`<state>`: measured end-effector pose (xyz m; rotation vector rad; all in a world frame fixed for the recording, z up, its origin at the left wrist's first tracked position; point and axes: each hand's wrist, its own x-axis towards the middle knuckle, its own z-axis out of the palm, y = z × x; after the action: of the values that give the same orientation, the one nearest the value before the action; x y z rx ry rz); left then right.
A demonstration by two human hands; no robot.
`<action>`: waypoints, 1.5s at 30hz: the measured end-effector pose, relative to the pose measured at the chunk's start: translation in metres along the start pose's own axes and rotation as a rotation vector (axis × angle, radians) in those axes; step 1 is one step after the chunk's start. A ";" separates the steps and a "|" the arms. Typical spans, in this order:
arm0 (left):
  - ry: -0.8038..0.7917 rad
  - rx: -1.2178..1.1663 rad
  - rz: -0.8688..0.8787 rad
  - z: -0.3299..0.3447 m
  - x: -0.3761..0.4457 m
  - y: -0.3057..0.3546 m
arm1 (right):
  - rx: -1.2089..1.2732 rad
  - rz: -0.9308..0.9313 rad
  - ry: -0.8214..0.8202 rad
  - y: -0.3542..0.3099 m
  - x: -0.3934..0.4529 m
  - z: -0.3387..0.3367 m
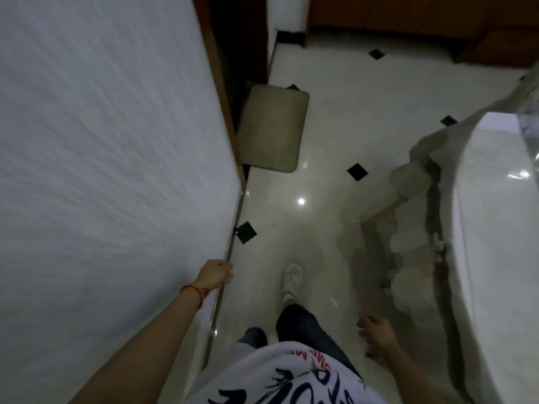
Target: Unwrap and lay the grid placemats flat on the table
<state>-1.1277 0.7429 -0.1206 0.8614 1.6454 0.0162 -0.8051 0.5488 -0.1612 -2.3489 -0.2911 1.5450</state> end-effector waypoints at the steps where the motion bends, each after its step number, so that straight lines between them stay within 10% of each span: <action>1: -0.002 0.007 0.000 0.001 0.012 0.018 | 0.026 0.029 0.005 -0.010 0.010 -0.006; 22: 0.014 0.045 -0.198 -0.014 0.213 0.336 | 0.250 -0.001 0.087 -0.408 0.214 -0.140; 35: -0.152 0.219 0.058 0.079 0.355 0.713 | 0.476 0.187 0.195 -0.500 0.305 -0.210; 45: -0.209 0.525 0.085 0.178 0.402 0.849 | 0.749 0.390 0.227 -0.557 0.376 -0.305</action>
<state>-0.5378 1.4949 -0.1244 1.2814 1.4316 -0.4502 -0.3748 1.1480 -0.1652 -1.9829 0.7144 1.2057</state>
